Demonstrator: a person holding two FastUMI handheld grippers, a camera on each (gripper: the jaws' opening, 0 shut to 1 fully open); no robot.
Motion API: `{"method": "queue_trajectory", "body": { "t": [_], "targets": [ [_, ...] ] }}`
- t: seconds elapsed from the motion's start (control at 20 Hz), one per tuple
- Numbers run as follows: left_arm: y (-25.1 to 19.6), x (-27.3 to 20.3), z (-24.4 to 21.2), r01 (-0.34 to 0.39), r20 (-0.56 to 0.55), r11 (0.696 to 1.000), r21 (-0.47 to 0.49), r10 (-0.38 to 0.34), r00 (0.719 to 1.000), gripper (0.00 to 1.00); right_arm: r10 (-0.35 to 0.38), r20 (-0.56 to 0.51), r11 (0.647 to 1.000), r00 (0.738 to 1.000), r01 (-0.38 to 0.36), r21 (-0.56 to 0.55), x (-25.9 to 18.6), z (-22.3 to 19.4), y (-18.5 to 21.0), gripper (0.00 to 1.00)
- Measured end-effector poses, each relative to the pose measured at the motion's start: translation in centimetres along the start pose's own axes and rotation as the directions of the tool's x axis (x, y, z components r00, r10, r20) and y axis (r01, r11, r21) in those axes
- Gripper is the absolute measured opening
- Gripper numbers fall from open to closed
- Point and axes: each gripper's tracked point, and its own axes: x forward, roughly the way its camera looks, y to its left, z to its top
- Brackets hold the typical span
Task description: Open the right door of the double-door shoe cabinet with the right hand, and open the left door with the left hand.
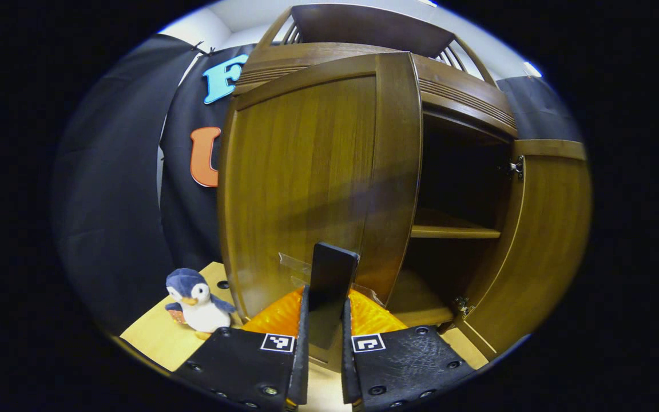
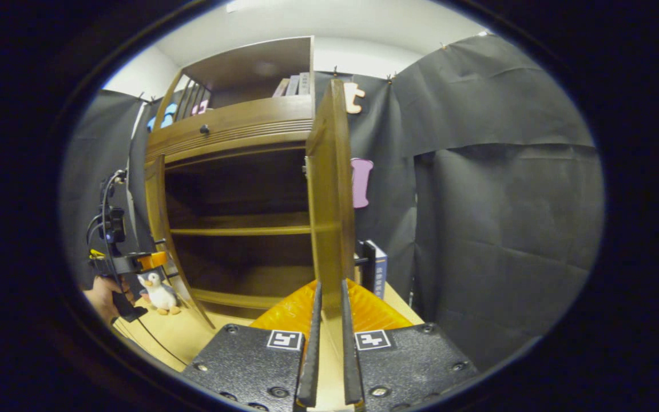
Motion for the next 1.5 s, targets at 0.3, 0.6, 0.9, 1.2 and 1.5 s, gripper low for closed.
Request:
{"method": "queue_trajectory", "body": {
  "t": [0.3,0.6,0.9,1.2,1.5],
  "targets": [
    [2.2,-2.3,-0.3,-0.017,-0.002,1.0,-0.003,0.017,1.0,0.22,0.052,-0.011,0.998,0.999,-0.053,-0.041,0.9,-0.4,2.7,0.21],
    [4.5,-3.9,-0.3,-0.04,0.0,0.999,-0.007,0.04,0.999,0.22,0.091,-0.027,0.994,0.995,-0.093,-0.058,1.8,-0.5,5.3,0.2],
    [7.7,-5.9,-0.2,-0.065,0.008,0.998,-0.017,0.065,0.998,0.22,0.126,-0.044,0.99,0.991,-0.129,-0.061,2.8,-0.7,7.8,0.2],
    [11.9,-7.4,-0.3,-0.099,0.004,0.995,-0.031,0.099,0.995,0.22,0.139,-0.047,0.987,0.989,-0.142,-0.078,3.5,-0.8,9.6,0.21],
    [16.0,-8.7,0.6,-0.118,0.031,0.993,-0.012,0.119,0.992,0.15,0.148,-0.046,0.984,0.988,-0.151,-0.09,3.9,-0.6,11.6,0.27]
  ]
}}
